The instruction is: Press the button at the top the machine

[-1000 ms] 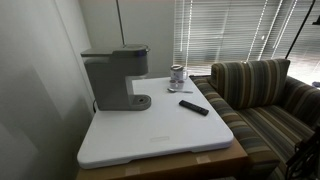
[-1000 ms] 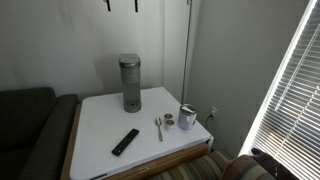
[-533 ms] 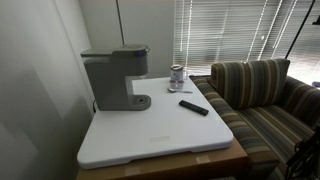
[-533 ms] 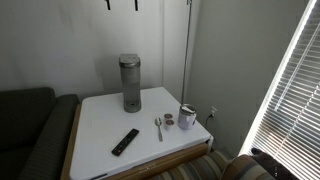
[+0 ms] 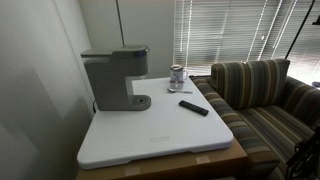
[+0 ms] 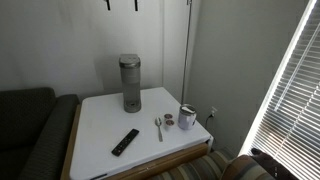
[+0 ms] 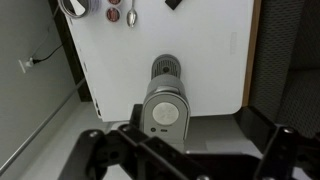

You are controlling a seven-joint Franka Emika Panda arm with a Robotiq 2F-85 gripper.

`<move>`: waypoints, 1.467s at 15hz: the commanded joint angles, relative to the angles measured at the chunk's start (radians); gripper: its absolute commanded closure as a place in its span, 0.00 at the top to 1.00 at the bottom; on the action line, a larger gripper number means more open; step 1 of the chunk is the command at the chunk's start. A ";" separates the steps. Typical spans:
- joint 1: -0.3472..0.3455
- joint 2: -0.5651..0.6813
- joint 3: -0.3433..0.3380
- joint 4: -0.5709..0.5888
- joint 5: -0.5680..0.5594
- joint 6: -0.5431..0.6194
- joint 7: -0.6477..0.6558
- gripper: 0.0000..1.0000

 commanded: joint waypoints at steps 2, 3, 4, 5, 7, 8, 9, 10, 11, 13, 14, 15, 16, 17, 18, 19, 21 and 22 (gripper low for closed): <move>-0.011 0.157 0.039 0.266 -0.064 -0.173 -0.052 1.00; 0.007 0.192 0.023 0.322 -0.065 -0.211 -0.073 1.00; 0.015 0.227 0.028 0.371 -0.076 -0.246 -0.097 1.00; 0.026 0.262 0.028 0.419 -0.084 -0.281 -0.117 1.00; 0.050 0.335 0.026 0.515 -0.101 -0.336 -0.151 1.00; 0.061 0.372 0.024 0.562 -0.108 -0.351 -0.167 1.00; 0.072 0.393 0.022 0.584 -0.116 -0.348 -0.182 1.00; 0.073 0.410 0.040 0.596 -0.128 -0.330 -0.184 1.00; 0.083 0.435 0.038 0.630 -0.130 -0.327 -0.181 1.00; 0.096 0.455 0.025 0.643 -0.106 -0.264 -0.147 1.00; 0.097 0.466 0.028 0.654 -0.093 -0.227 -0.117 1.00; 0.095 0.476 0.031 0.661 -0.080 -0.191 -0.084 1.00; 0.094 0.484 0.034 0.664 -0.071 -0.159 -0.062 1.00; 0.091 0.488 0.035 0.661 -0.064 -0.144 -0.043 1.00; 0.102 0.456 0.025 0.619 -0.084 -0.172 -0.069 1.00; 0.103 0.523 0.036 0.736 -0.091 -0.212 -0.054 1.00; 0.102 0.527 0.036 0.737 -0.090 -0.205 -0.044 1.00; 0.099 0.528 0.034 0.741 -0.091 -0.218 -0.043 1.00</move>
